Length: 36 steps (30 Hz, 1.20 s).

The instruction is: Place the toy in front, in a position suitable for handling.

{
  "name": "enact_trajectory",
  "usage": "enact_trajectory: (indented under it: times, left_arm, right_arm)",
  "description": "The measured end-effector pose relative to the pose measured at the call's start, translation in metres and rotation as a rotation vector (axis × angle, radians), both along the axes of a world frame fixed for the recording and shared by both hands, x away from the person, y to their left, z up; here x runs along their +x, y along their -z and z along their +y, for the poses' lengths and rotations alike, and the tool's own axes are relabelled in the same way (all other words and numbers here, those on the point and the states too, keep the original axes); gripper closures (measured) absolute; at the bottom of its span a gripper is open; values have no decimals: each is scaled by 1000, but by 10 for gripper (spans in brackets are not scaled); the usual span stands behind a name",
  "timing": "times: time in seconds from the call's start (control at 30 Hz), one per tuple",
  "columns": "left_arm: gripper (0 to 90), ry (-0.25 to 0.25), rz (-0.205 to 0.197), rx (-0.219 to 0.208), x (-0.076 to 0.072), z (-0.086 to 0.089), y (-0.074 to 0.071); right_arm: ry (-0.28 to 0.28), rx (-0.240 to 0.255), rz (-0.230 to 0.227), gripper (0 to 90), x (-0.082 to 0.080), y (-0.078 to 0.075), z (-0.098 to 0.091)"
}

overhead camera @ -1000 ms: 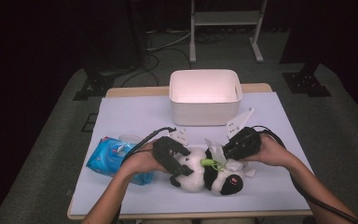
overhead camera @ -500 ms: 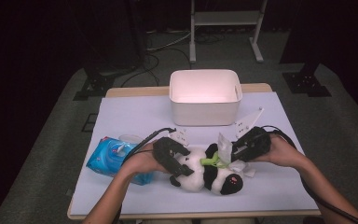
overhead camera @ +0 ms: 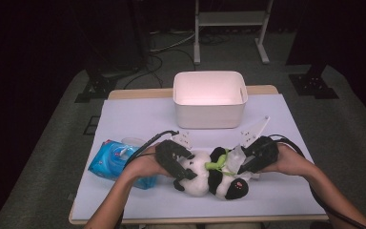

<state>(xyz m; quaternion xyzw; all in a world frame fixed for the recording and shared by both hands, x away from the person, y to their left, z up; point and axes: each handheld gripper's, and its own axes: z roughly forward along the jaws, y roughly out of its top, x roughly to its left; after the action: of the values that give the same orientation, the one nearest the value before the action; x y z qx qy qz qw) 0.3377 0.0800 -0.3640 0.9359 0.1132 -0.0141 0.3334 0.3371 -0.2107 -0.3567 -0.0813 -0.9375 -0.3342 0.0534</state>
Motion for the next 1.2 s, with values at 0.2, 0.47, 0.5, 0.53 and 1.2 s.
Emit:
enact_trajectory:
  times: [0.2, 0.47, 0.5, 0.53, 1.2]
  left_arm:
    - [152, -9, 3, 22, 1, 4, 3]
    - [125, -4, 18, 28, 2, 5, 11]
    - [140, 2, 19, 29, 2, 5, 12]
    - [157, 3, 21, 29, 1, 5, 12]
    - [192, -3, 9, 27, -4, -14, 13]
  right_arm:
    - [10, 18, 15, 750, -1, 4, -3]
    - [18, 41, 14, 812, -2, 4, -13]
    - [19, 41, 17, 813, -2, 5, -14]
    - [21, 40, 20, 815, -2, 5, -15]
    - [79, 20, 15, 818, -4, 10, -40]
